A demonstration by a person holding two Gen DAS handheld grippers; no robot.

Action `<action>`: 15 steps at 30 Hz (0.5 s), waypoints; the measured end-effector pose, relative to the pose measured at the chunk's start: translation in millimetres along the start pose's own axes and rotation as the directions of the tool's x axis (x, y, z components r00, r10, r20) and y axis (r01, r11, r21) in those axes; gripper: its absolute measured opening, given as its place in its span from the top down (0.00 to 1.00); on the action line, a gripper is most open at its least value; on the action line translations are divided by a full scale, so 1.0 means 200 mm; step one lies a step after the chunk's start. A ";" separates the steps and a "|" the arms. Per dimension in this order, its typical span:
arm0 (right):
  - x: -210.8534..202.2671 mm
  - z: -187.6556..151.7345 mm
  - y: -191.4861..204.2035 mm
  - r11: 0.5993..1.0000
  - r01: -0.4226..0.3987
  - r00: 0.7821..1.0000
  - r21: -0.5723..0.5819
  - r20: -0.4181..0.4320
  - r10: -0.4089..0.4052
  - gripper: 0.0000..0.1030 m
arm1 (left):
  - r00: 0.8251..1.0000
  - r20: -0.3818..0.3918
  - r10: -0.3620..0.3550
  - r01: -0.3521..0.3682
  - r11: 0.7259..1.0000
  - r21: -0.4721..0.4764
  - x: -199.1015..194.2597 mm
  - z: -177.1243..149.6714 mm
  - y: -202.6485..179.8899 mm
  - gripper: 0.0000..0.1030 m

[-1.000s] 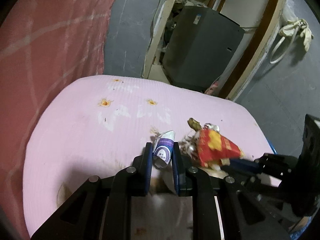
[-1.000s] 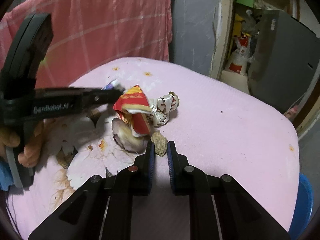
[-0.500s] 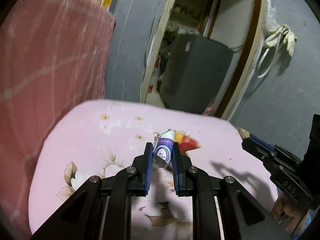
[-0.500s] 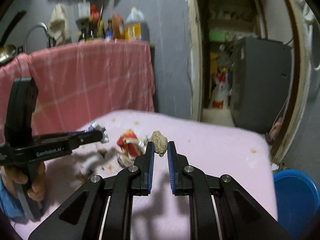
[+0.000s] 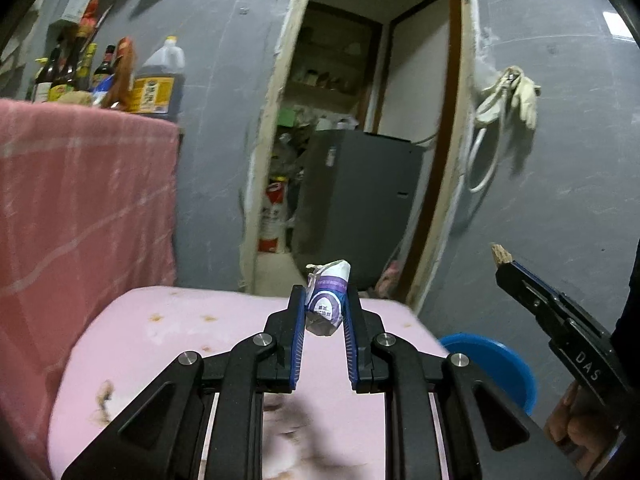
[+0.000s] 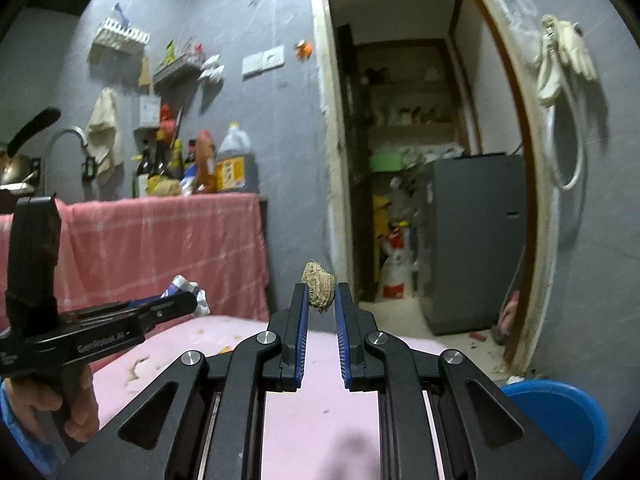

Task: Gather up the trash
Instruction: 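Carry both held pieces over the blue basin and open both tools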

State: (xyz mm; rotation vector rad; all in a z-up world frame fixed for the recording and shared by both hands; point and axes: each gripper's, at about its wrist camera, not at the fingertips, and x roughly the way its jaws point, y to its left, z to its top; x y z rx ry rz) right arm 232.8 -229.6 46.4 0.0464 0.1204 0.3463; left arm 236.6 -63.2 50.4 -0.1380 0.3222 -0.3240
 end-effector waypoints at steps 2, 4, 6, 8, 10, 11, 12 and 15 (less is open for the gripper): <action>-0.04 0.02 -0.05 1.000 0.028 0.999 0.012 0.027 -0.029 0.89 | 1.000 0.009 -0.016 0.016 1.000 0.004 0.01 0.02 -0.05 0.86; -0.07 0.03 -0.09 0.998 0.056 0.997 0.011 0.049 -0.056 0.89 | 0.999 0.018 -0.037 0.037 0.999 0.009 0.03 0.03 -0.11 0.86; -0.11 0.05 -0.13 0.996 0.088 0.994 0.013 0.069 -0.089 0.89 | 0.998 0.022 -0.053 0.053 0.999 0.014 0.03 0.05 -0.18 0.86; -0.16 0.06 -0.19 0.993 0.117 0.989 0.021 0.085 -0.119 0.89 | 0.997 0.025 -0.073 0.072 0.997 0.025 0.06 0.06 -0.25 0.86; -0.19 0.07 -0.24 0.989 0.146 0.985 0.024 0.091 -0.148 0.89 | 0.995 0.024 -0.092 0.092 0.995 0.034 0.07 0.06 -0.31 0.86; -0.20 0.07 -0.27 0.987 0.161 0.983 0.025 0.089 -0.163 0.89 | 0.995 0.021 -0.101 0.100 0.994 0.039 0.09 0.06 -0.34 0.86; -0.22 0.07 -0.29 0.985 0.173 0.981 0.026 0.087 -0.175 0.89 | 0.994 0.019 -0.109 0.108 0.993 0.044 0.10 0.06 -0.37 0.86; -0.26 0.07 -0.40 0.974 0.224 0.971 0.039 0.075 -0.227 0.89 | 0.991 0.002 -0.137 0.136 0.989 0.052 0.15 0.06 -0.47 0.86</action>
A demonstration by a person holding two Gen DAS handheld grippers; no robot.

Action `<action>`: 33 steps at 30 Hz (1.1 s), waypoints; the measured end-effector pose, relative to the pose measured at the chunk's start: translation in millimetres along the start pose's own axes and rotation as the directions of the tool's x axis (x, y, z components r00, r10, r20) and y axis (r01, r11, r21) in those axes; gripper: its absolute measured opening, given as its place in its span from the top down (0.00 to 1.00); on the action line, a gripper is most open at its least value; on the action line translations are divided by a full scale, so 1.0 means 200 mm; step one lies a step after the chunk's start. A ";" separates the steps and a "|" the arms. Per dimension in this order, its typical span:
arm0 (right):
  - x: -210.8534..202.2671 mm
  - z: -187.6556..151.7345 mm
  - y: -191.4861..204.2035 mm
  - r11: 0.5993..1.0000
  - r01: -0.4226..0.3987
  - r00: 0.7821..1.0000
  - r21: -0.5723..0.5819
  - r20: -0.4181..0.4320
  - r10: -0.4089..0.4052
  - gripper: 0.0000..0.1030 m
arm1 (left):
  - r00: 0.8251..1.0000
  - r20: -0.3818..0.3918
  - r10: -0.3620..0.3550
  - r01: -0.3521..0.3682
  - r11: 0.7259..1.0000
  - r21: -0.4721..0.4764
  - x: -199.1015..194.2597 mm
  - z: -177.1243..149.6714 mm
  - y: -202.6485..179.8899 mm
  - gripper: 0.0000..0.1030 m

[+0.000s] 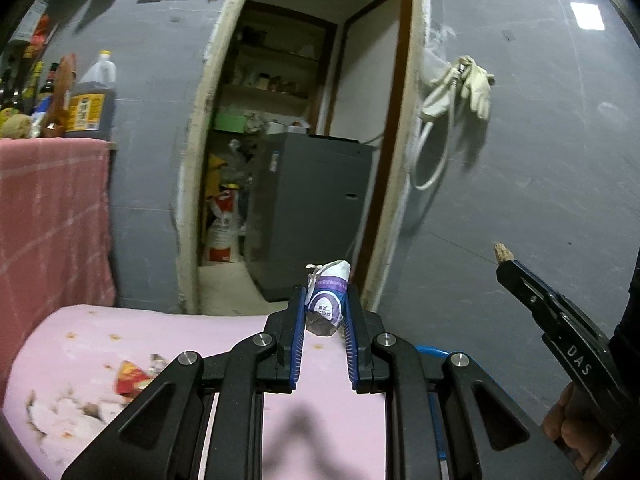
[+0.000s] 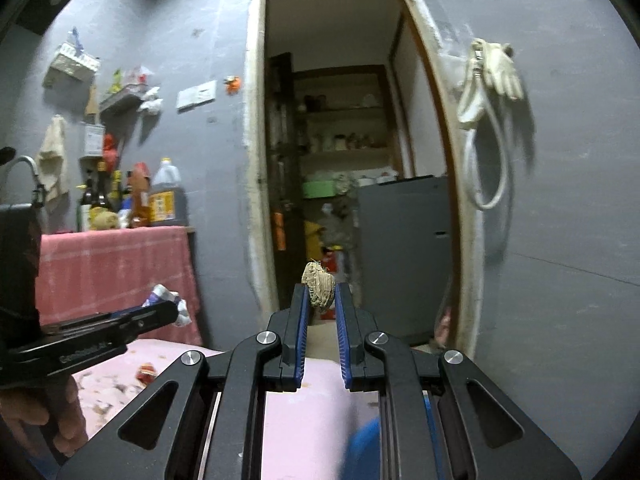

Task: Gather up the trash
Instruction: 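Carry both held pieces over the blue basin and open both tools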

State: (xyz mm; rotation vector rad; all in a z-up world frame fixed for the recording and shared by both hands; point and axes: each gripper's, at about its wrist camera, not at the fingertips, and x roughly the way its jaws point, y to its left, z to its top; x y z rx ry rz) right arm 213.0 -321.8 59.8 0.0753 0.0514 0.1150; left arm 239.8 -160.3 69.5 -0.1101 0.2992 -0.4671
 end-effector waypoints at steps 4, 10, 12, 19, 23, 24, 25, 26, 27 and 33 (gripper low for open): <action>-0.01 -0.01 -0.14 0.998 0.057 0.998 0.026 -0.020 -0.056 0.89 | 0.998 -0.040 -0.039 0.040 0.999 0.006 0.09 -0.01 -0.11 0.86; -0.01 -0.05 -0.34 0.987 0.125 0.989 0.103 -0.087 -0.117 0.88 | 0.979 -0.168 -0.111 0.109 0.994 -0.023 0.30 -0.05 -0.25 0.86; 0.00 -0.07 -0.39 0.982 0.144 0.985 0.120 -0.113 -0.130 0.88 | 0.971 -0.201 -0.126 0.120 0.992 -0.038 0.36 -0.07 -0.28 0.86; 0.06 -0.16 -0.53 0.968 0.187 0.961 0.169 -0.234 -0.145 0.88 | 0.931 -0.322 -0.173 0.147 0.984 -0.104 0.57 -0.15 -0.36 0.86; 0.08 -0.20 -0.57 0.962 0.200 0.950 0.186 -0.277 -0.144 0.88 | 0.907 -0.379 -0.183 0.146 0.981 -0.124 0.67 -0.20 -0.38 0.84; 0.08 -0.21 -0.58 0.961 0.201 0.948 0.188 -0.283 -0.143 0.88 | 0.901 -0.394 -0.180 0.143 0.982 -0.122 0.70 -0.22 -0.39 0.82; 0.08 -0.21 -0.59 0.960 0.204 0.946 0.191 -0.290 -0.143 0.88 | 0.896 -0.406 -0.179 0.142 0.983 -0.120 0.71 -0.23 -0.40 0.81; 0.09 -0.22 -0.59 0.960 0.205 0.945 0.192 -0.293 -0.143 0.88 | 0.893 -0.413 -0.181 0.143 0.982 -0.120 0.72 -0.25 -0.40 0.79; 0.08 -0.22 -0.59 0.959 0.206 0.944 0.193 -0.296 -0.143 0.88 | 0.888 -0.423 -0.182 0.143 0.982 -0.123 0.73 -0.26 -0.40 0.76; 0.08 -0.22 -0.59 0.958 0.212 0.943 0.192 -0.299 -0.148 0.88 | 0.881 -0.439 -0.174 0.135 0.984 -0.120 0.75 -0.31 -0.39 0.67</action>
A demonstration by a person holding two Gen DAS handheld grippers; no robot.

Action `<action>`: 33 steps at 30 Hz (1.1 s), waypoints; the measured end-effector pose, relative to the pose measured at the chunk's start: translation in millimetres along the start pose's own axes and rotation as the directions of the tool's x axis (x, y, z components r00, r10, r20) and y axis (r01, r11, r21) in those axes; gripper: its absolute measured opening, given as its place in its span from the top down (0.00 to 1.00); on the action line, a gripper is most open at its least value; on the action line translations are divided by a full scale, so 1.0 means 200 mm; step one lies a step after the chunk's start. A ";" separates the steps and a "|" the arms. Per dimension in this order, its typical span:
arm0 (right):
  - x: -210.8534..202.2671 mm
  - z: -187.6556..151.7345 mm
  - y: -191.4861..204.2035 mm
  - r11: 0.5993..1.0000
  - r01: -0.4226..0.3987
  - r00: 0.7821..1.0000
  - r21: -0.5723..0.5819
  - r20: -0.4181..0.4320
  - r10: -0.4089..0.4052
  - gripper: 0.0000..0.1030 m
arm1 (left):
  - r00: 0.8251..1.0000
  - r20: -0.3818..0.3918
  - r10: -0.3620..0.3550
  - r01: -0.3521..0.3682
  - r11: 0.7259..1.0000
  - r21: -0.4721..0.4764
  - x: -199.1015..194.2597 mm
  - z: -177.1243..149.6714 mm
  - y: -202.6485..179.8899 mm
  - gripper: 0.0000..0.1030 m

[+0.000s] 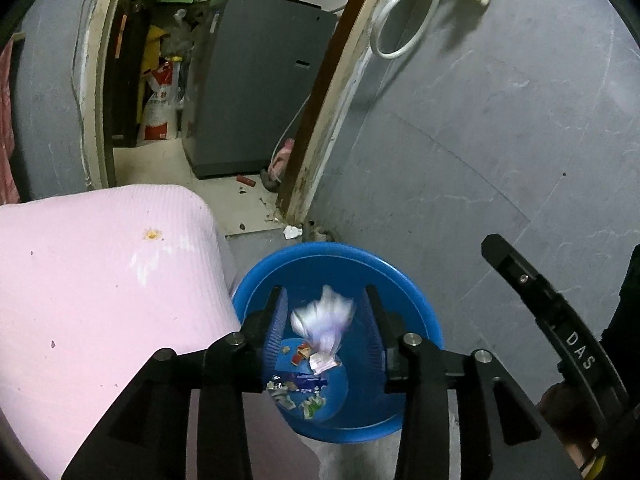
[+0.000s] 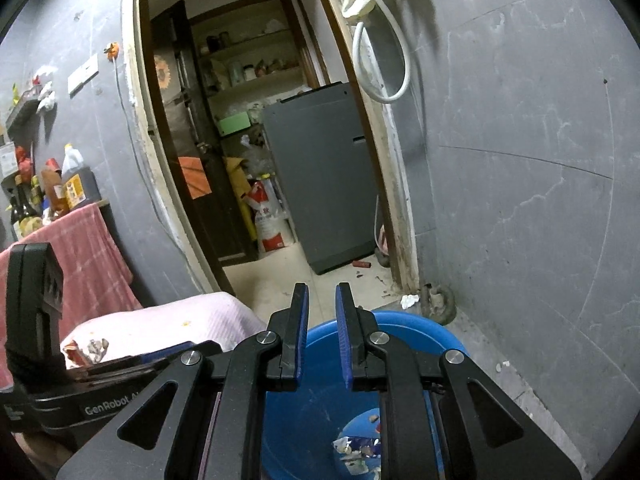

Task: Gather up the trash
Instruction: 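Carry both held pieces over the blue basin and open both tools, then move both open tools back toward the red wrapper on the stool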

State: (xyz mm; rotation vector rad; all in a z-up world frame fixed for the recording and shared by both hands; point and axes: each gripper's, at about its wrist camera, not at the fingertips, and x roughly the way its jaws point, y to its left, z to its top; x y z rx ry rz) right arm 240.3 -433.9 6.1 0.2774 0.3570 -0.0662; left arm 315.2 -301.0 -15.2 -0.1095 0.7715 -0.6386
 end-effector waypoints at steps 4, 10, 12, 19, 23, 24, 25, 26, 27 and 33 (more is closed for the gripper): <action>0.00 0.00 0.00 1.000 0.002 1.000 -0.001 0.002 -0.002 0.82 | 1.000 0.009 0.012 -0.012 1.000 -0.015 -0.03 -0.01 0.03 0.60; 0.00 0.02 0.02 1.000 -0.007 1.000 -0.004 0.024 0.007 0.70 | 0.997 0.070 0.028 -0.024 0.998 -0.057 -0.13 0.02 0.10 0.48; -0.01 0.02 0.03 1.000 -0.014 0.999 -0.007 0.040 0.014 0.62 | 0.993 0.106 0.052 -0.045 0.997 -0.065 -0.19 0.03 0.12 0.42; -0.08 0.04 0.10 0.999 -0.043 0.991 -0.032 0.128 0.047 0.36 | 0.961 0.238 0.142 -0.124 0.988 -0.088 -0.40 0.05 0.21 0.21; -0.12 0.05 0.15 0.997 -0.068 0.981 -0.049 0.177 0.075 0.22 | 0.931 0.310 0.194 -0.175 0.981 -0.090 -0.53 0.05 0.24 0.10; -0.13 0.06 0.17 0.995 -0.080 0.978 -0.055 0.188 0.089 0.17 | 0.921 0.330 0.206 -0.186 0.978 -0.091 -0.56 0.05 0.27 0.07; -0.13 0.06 0.19 0.994 -0.087 0.976 -0.059 0.195 0.097 0.13 | 0.912 0.347 0.217 -0.197 0.976 -0.092 -0.60 0.05 0.28 0.07; -0.14 0.06 0.21 0.993 -0.099 0.972 -0.065 0.205 0.110 0.12 | 0.903 0.364 0.227 -0.207 0.974 -0.094 -0.63 0.04 0.30 0.06; -0.15 0.06 0.23 0.992 -0.108 0.970 -0.072 0.213 0.121 0.08 | 0.897 0.375 0.235 -0.216 0.972 -0.093 -0.66 0.03 0.31 0.06; -0.18 0.07 0.38 0.983 -0.134 0.953 -0.126 0.256 0.163 0.00 | 0.845 0.443 0.300 -0.281 0.954 -0.109 -0.81 -0.02 0.37 0.03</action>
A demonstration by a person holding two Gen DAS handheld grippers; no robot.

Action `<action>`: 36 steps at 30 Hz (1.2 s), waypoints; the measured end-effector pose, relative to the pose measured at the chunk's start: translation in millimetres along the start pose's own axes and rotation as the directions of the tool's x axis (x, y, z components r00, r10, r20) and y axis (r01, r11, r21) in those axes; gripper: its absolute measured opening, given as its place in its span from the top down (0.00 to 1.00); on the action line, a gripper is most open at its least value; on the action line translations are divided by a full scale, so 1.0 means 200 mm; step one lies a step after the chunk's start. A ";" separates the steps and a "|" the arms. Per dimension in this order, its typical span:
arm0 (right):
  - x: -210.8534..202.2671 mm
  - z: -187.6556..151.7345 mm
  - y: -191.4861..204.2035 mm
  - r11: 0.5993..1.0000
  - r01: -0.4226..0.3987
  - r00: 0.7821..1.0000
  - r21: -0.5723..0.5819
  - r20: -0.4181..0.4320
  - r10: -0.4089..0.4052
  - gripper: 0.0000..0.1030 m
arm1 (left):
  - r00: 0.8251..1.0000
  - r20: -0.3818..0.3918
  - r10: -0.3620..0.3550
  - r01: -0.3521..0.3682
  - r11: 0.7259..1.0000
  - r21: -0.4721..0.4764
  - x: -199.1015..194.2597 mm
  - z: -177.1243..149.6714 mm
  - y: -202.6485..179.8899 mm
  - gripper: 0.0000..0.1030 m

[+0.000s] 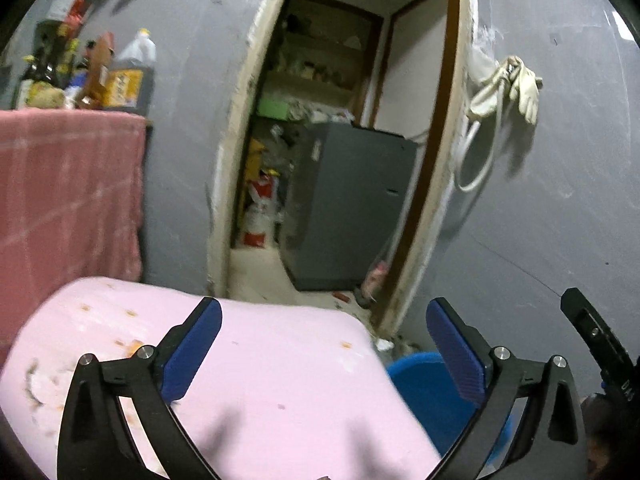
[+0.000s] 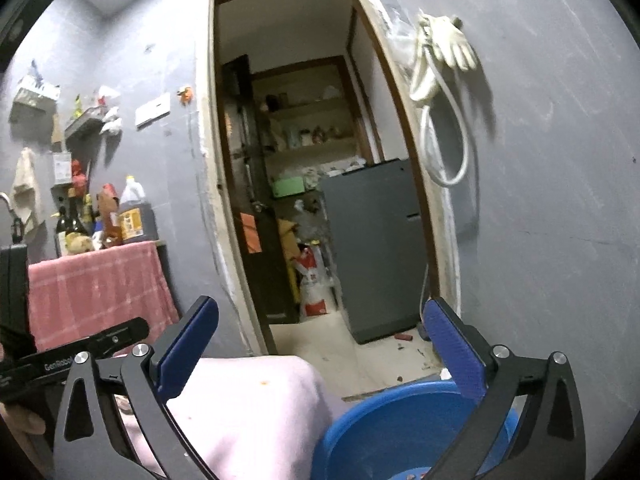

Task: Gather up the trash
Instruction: 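Move both open tools back toward the red wrapper on the stool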

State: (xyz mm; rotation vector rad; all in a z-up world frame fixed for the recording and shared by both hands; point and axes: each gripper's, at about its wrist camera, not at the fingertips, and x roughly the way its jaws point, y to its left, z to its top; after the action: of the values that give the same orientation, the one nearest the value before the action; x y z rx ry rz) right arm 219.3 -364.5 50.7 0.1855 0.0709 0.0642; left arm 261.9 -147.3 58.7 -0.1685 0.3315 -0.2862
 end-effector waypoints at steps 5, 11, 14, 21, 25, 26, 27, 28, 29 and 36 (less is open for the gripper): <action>0.01 0.00 0.17 0.998 -0.044 0.999 -0.043 0.020 0.045 0.00 | 0.997 0.054 0.050 -0.050 0.999 0.010 -0.11 0.01 0.10 0.02; 0.02 0.01 0.35 0.992 -0.099 0.994 -0.079 0.042 0.103 0.00 | 0.989 0.096 0.110 -0.113 0.993 0.022 -0.23 0.02 0.24 0.02; 0.03 0.00 0.44 0.986 -0.130 0.990 -0.101 0.049 0.135 0.00 | 0.985 0.107 0.133 -0.136 0.990 0.022 -0.28 0.02 0.31 0.02; 0.07 -0.03 0.59 0.975 -0.181 0.982 -0.128 0.025 0.186 0.00 | 0.973 0.113 0.201 -0.202 0.979 0.003 -0.37 0.00 0.49 0.02; 0.11 -0.06 0.64 0.971 -0.198 0.980 -0.136 -0.005 0.199 0.00 | 0.969 0.096 0.229 -0.228 0.974 -0.021 -0.38 -0.02 0.58 0.02; 0.12 -0.07 0.66 0.969 -0.204 0.979 -0.138 -0.016 0.204 0.00 | 0.968 0.091 0.233 -0.231 0.973 -0.025 -0.38 -0.03 0.59 0.02; 0.13 -0.08 0.67 0.968 -0.209 0.978 -0.141 -0.026 0.208 0.00 | 0.968 0.082 0.238 -0.236 0.971 -0.033 -0.37 -0.03 0.61 0.02; 0.14 -0.09 0.68 0.966 -0.214 0.977 -0.143 -0.034 0.212 0.00 | 0.968 0.073 0.241 -0.239 0.970 -0.038 -0.37 -0.04 0.63 0.02; 0.15 -0.10 0.69 0.964 -0.220 0.975 -0.148 -0.045 0.216 0.00 | 0.968 0.062 0.245 -0.243 0.969 -0.044 -0.36 -0.04 0.64 0.02; 0.22 -0.17 0.74 0.956 -0.243 0.967 -0.161 -0.117 0.226 0.00 | 0.970 -0.041 0.241 -0.244 0.966 -0.084 -0.27 -0.09 0.77 0.02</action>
State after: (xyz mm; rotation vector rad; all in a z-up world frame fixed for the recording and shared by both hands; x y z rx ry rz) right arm 251.3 -210.7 42.8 0.0142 0.1399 0.3164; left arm 245.1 11.7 25.8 -0.2090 0.3911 -0.0317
